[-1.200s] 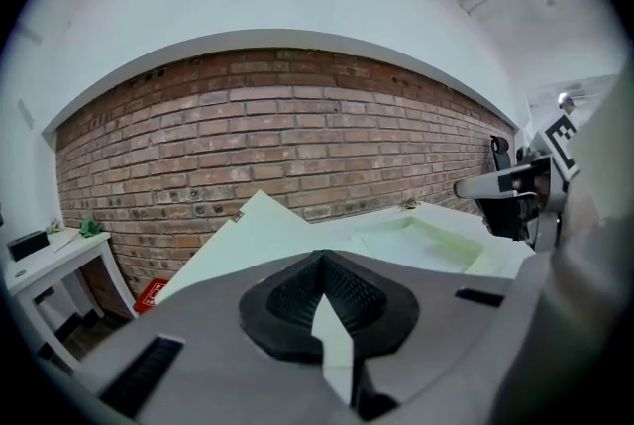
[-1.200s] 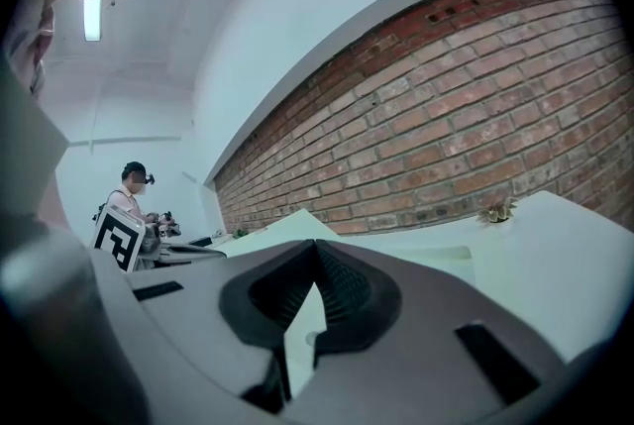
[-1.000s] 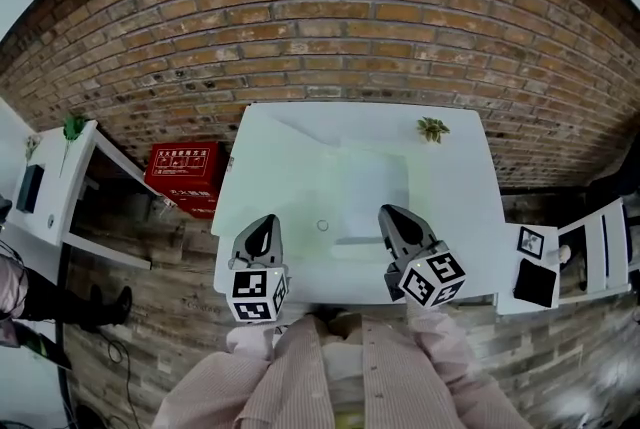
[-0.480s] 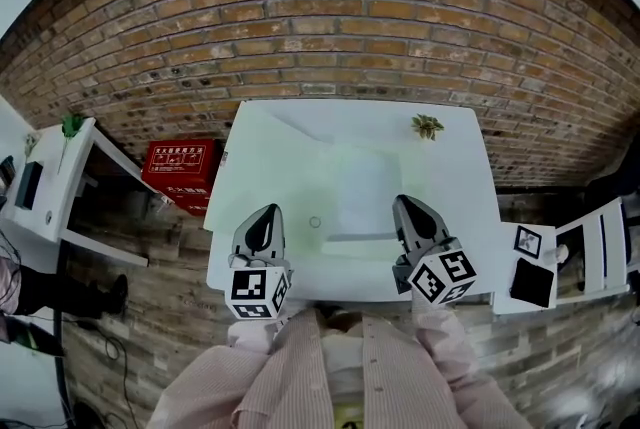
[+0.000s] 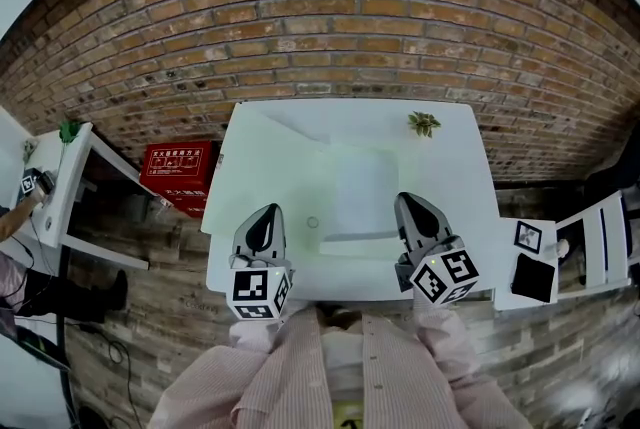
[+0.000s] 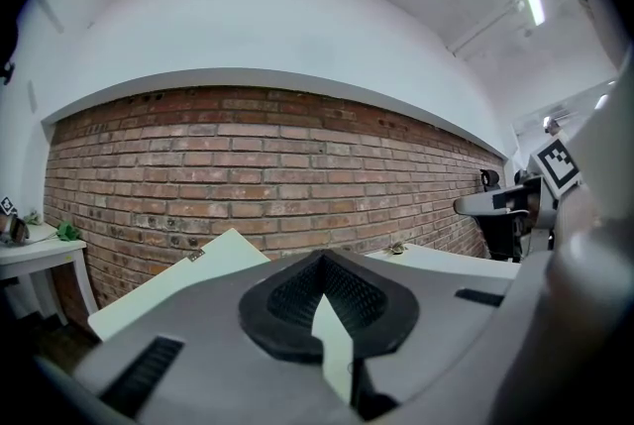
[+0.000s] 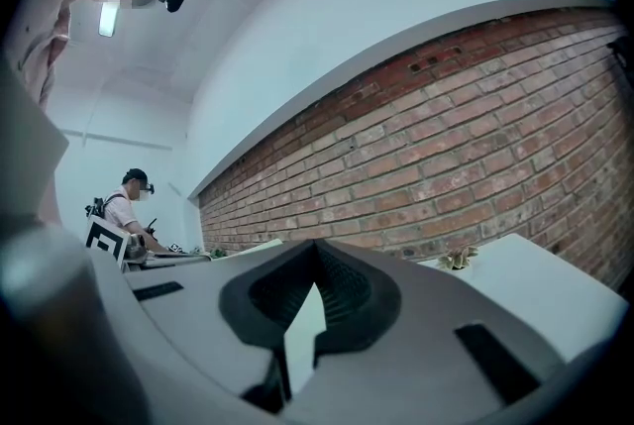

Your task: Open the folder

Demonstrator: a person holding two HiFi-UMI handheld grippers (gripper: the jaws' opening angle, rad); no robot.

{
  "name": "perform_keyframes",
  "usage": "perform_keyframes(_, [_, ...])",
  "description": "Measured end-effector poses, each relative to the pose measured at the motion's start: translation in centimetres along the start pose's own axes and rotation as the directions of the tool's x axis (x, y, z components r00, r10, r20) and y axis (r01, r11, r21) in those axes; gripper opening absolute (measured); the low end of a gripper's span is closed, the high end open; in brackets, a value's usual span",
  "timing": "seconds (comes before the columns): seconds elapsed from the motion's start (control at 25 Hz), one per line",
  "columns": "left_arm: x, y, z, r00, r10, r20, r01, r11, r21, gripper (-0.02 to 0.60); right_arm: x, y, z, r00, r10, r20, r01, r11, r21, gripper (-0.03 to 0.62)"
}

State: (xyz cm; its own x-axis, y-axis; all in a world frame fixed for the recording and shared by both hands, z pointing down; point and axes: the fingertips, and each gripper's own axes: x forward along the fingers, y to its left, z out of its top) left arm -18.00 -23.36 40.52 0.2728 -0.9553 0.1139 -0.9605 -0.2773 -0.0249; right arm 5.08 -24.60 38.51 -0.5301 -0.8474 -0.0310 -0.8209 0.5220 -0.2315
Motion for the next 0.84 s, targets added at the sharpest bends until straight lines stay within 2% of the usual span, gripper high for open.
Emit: perform_keyframes(0.84, [0.6,0.1,-1.5,0.999,0.003,-0.036,-0.004,1.0,-0.029,-0.006,0.2,-0.9,-0.5,1.0,-0.017,-0.01,0.017,1.0,-0.017,0.003])
